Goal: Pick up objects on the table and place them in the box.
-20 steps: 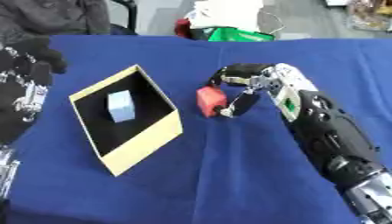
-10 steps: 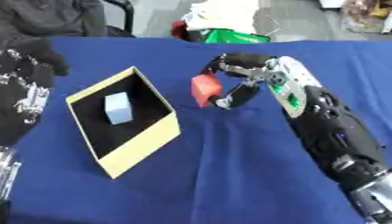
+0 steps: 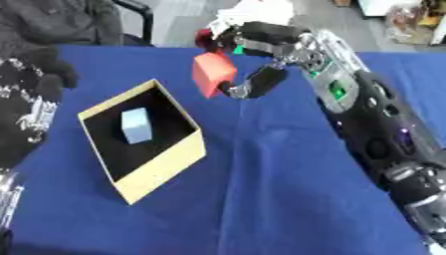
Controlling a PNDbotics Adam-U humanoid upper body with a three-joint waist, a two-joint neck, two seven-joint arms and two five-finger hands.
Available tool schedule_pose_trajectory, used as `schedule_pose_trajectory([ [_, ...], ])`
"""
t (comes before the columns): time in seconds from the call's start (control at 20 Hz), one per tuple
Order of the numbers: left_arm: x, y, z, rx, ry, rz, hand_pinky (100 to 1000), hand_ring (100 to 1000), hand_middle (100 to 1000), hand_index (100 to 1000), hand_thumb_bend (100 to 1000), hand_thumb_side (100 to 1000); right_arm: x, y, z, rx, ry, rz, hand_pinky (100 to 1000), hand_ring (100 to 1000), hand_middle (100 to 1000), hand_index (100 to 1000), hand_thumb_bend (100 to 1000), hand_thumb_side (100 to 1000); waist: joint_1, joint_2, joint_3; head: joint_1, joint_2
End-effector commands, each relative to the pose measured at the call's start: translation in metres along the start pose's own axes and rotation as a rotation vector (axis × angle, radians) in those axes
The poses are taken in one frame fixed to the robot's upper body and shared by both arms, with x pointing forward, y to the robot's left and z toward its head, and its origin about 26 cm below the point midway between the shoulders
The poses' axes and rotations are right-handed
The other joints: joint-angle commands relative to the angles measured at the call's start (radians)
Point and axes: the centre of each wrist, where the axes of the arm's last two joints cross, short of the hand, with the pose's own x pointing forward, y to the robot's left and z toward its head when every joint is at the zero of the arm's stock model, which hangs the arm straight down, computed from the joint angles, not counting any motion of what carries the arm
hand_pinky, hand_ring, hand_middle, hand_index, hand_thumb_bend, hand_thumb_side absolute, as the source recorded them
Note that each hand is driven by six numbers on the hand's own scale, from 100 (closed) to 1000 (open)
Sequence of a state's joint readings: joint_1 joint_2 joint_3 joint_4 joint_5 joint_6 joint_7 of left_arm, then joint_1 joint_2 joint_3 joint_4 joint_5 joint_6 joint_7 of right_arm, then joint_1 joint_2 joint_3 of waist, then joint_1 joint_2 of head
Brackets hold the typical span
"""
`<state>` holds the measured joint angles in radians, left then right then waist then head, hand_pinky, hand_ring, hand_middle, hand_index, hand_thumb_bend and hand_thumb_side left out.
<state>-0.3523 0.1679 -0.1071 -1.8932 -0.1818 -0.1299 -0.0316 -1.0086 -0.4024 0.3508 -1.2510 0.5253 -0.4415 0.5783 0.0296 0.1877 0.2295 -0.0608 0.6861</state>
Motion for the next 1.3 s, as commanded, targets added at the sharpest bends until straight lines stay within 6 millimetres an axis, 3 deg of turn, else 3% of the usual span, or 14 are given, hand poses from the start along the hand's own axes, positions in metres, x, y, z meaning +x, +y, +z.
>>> schedule_pose_trajectory([
  [0.05,0.004,0.003,-0.003,-0.006,-0.023,-0.01,657,646,612,804,233,530,0.012,-0.01,-0.013,0.019,-0.051,0.028,821,831,498,690,100,283,0.004,-0.019,0.005,-0.007,0.003],
  [0.35,0.007,0.001,-0.006,-0.014,-0.037,0.001,656,647,612,804,235,530,0.014,0.017,-0.038,0.111,-0.056,0.027,821,832,512,705,100,292,0.008,-0.016,0.021,-0.019,0.003],
  [0.65,0.008,0.0,-0.007,-0.013,-0.039,0.006,656,647,612,803,237,531,0.013,0.04,-0.051,0.174,-0.056,0.067,826,836,548,757,100,299,0.012,-0.012,0.024,-0.022,0.005],
  [0.8,0.008,0.0,-0.008,-0.013,-0.04,0.006,655,647,612,803,239,530,0.016,0.043,-0.055,0.179,-0.066,0.095,829,841,597,814,115,324,0.014,-0.011,0.022,-0.024,0.008],
  [0.95,0.007,0.0,-0.007,-0.013,-0.037,0.006,655,647,612,803,239,531,0.018,0.043,-0.056,0.166,-0.073,0.119,837,857,733,913,179,370,0.016,-0.011,0.022,-0.026,0.01],
  [1.05,0.007,0.0,-0.007,-0.013,-0.037,0.006,655,647,612,803,240,531,0.02,0.042,-0.057,0.157,-0.076,0.139,841,862,769,954,224,404,0.017,-0.01,0.021,-0.027,0.01],
  [1.3,0.007,0.0,-0.007,-0.011,-0.035,0.006,654,647,612,803,242,531,0.022,0.04,-0.057,0.107,-0.068,0.178,848,870,857,997,327,475,0.018,-0.011,0.014,-0.026,0.008],
])
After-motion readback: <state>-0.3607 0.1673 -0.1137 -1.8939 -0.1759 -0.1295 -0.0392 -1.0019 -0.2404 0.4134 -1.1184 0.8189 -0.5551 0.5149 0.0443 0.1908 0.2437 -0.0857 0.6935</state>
